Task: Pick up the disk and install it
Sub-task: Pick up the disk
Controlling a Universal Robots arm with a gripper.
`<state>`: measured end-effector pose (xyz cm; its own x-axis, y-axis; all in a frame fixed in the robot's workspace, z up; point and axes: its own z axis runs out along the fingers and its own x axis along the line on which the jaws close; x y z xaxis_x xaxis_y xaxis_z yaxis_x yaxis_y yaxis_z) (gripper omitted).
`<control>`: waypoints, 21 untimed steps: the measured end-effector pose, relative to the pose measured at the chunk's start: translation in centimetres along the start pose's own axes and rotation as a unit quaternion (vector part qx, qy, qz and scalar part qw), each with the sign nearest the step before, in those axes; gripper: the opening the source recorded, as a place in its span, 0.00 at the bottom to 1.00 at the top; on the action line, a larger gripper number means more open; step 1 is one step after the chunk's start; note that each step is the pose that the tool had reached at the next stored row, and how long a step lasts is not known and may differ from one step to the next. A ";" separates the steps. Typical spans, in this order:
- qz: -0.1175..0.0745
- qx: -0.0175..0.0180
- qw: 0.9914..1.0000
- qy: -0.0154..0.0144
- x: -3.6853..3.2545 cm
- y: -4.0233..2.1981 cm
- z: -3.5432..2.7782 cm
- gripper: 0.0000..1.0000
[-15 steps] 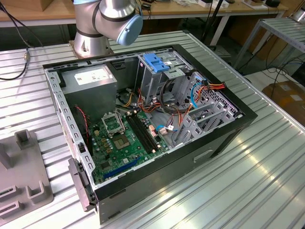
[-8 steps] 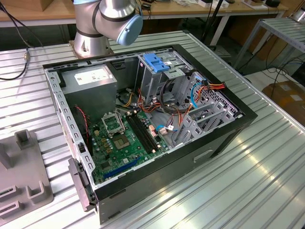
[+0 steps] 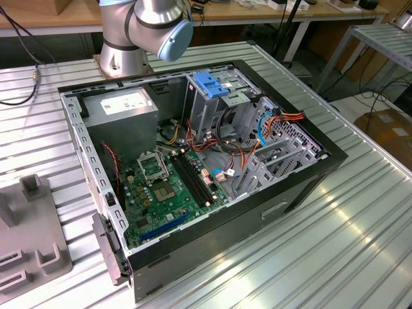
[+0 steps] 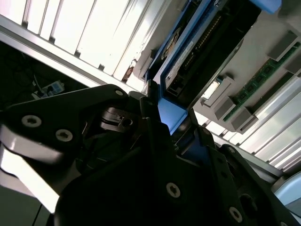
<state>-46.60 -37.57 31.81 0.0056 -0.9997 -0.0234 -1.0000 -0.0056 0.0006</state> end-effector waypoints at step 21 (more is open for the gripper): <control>0.000 0.000 1.000 -0.003 -0.10 0.00 -4.24 0.37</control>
<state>-46.60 -37.57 36.05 0.0056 -0.9995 -0.0299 -1.0000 -0.0057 0.0005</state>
